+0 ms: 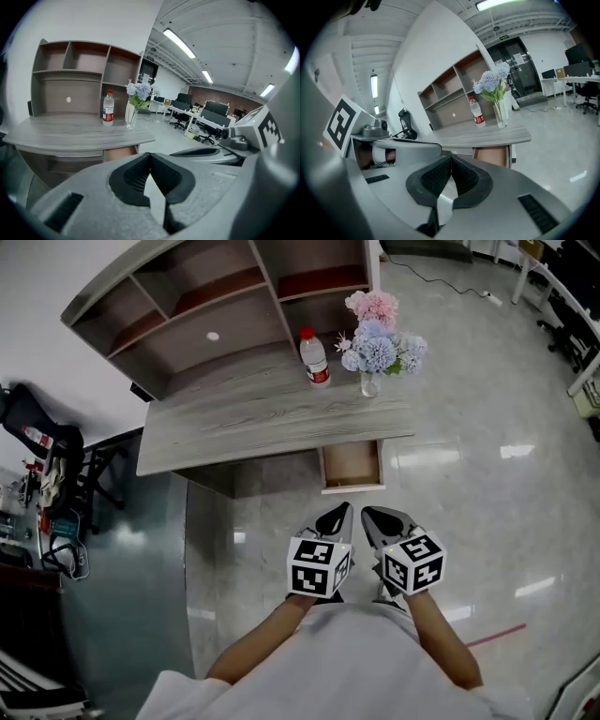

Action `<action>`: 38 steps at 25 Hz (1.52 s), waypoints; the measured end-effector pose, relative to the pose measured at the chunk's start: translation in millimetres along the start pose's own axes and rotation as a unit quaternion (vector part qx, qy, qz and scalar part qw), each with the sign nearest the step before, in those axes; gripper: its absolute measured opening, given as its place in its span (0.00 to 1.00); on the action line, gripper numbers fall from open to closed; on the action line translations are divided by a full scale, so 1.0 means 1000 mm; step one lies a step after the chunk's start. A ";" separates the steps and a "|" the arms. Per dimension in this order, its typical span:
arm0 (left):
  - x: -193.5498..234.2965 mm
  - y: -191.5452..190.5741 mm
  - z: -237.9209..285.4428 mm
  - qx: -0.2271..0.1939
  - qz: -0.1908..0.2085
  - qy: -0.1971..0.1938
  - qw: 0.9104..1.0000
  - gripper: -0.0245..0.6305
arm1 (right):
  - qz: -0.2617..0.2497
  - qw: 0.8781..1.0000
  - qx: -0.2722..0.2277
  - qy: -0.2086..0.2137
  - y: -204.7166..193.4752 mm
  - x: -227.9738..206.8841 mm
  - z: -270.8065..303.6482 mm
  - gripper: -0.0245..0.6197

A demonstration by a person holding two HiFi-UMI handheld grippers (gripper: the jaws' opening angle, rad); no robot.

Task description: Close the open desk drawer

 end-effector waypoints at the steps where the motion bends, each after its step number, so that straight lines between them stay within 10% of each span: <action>1: 0.006 0.001 0.001 0.005 0.005 -0.008 1.000 0.04 | 0.011 1.000 -0.002 -0.006 0.001 0.000 0.005 0.04; 14: 0.062 -0.002 0.012 0.061 0.077 -0.100 0.990 0.04 | 0.151 0.983 -0.052 -0.090 -0.006 0.004 0.061 0.04; 38: 0.107 -0.049 0.084 0.140 0.139 -0.154 0.968 0.04 | 0.398 0.890 -0.185 -0.122 -0.090 -0.068 0.136 0.04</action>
Point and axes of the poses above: the fingertips, and each gripper's own axes: z forward along the fingers, x to its left, y out of its top, the point moved 2 cm from there along -z, backward along the fingers, and after that the axes turned 11 degrees about x, right-handed, at the moved point
